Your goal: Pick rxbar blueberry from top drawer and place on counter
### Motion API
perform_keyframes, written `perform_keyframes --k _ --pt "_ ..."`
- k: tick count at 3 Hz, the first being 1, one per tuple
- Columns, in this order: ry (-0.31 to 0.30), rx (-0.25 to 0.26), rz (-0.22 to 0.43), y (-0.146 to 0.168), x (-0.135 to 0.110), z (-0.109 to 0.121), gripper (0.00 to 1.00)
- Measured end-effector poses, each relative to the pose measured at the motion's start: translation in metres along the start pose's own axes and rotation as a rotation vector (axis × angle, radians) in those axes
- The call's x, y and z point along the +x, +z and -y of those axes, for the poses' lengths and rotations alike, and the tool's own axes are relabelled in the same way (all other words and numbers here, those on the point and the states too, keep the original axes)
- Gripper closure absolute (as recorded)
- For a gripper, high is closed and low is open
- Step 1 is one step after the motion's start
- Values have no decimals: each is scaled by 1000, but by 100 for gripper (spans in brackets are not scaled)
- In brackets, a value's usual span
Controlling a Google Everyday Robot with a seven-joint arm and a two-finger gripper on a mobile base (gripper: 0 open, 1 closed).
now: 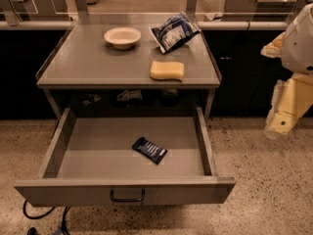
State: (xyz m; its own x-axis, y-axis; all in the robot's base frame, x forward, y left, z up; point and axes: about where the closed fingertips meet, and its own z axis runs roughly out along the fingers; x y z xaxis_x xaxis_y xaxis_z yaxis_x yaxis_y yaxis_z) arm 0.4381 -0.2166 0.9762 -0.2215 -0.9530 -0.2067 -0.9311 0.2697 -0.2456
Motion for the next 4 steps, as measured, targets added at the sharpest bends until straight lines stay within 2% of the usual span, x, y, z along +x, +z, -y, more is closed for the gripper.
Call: perform_keyframes --k 2,3,4 --pt "2 -2 22 5 2 0 0" --pt "14 -98 107 63 11 -8 0" --pt "47 -230 232 147 13 -24 0"
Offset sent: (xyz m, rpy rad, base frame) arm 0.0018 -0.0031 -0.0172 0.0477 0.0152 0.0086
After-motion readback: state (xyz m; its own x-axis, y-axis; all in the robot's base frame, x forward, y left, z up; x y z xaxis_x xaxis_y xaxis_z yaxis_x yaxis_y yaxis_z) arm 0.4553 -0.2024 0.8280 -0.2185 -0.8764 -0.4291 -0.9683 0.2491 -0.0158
